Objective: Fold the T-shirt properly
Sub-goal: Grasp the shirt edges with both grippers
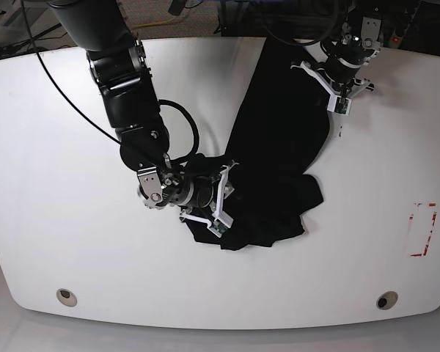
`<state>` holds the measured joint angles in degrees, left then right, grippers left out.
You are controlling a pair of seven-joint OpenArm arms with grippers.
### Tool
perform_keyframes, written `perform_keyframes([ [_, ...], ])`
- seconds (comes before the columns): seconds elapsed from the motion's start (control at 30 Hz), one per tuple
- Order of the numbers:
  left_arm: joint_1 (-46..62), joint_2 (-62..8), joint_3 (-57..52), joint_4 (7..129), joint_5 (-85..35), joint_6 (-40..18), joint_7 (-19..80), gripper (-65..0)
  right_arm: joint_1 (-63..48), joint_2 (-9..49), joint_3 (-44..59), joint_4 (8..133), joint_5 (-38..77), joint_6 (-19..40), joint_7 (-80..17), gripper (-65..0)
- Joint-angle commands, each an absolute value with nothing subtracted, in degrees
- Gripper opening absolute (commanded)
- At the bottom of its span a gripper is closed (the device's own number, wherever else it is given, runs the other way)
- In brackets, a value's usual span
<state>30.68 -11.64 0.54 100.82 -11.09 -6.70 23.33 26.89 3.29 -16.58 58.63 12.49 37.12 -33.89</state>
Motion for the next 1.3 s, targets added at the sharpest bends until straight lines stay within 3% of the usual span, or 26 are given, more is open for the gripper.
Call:
perform_keyframes([
  [0.0, 31.43, -12.26, 0.48, 100.97, -10.33, -6.29, 25.71, -61.4, 28.97, 3.21, -16.31, 59.38, 13.67, 37.14, -31.60, -44.7],
  [0.13, 31.43, -12.26, 0.40, 100.97, -10.33, -6.29, 25.71, -61.4, 28.97, 3.21, -16.31, 59.38, 13.67, 33.19, -30.81, -44.1],
  [0.2, 31.43, -12.26, 0.40, 101.05, -10.33, -6.29, 25.71, -61.4, 28.97, 3.21, -16.40, 59.38, 13.67, 32.40, -29.93, -49.1],
  [0.27, 31.43, -12.26, 0.40, 101.14, -10.33, -6.29, 25.71, -61.4, 28.97, 3.21, -16.48, 59.21, 13.67, 31.78, -29.67, -58.7],
  [0.33, 31.43, -12.26, 0.40, 101.14, -10.33, -6.29, 25.71, -61.4, 28.97, 3.30, -16.48, 58.07, 13.67, 31.78, -29.58, -62.1],
  [0.4, 31.43, -12.26, 0.40, 101.23, -10.33, -6.29, 25.71, -61.4, 28.97, 3.30, -16.48, 57.36, 13.67, 31.78, -29.58, -57.9],
  [0.57, 31.43, -12.35, 0.40, 101.14, -10.33, -6.29, 25.71, -61.4, 28.44, 3.30, -16.48, 57.54, 13.67, 31.78, -29.58, -33.6],
  [0.63, 31.34, -12.35, 0.40, 101.14, -10.33, -6.29, 25.71, -61.4, 28.26, 3.21, -16.48, 57.54, 13.76, 32.04, -29.58, -32.7],
  [0.77, 31.34, -12.62, 0.40, 101.14, -10.33, -6.29, 25.71, -61.4, 28.00, 2.24, -16.48, 57.54, 13.76, 32.04, -29.58, -43.6],
  [0.87, 31.34, -13.76, 0.40, 100.97, -10.33, -6.29, 25.71, -61.4, 28.00, 1.71, -16.48, 57.54, 13.76, 32.13, -29.58, -58.3],
  [0.9, 31.25, -13.76, 0.40, 100.97, -10.33, -6.29, 25.71, -61.4, 28.00, 1.63, -16.48, 57.54, 13.76, 32.13, -29.67, -60.6],
  [1.27, 31.08, -13.85, 0.31, 101.14, -10.33, -6.29, 25.71, -61.1, 23.87, 1.89, -16.31, 71.08, 13.76, 31.78, -34.59, -65.0],
])
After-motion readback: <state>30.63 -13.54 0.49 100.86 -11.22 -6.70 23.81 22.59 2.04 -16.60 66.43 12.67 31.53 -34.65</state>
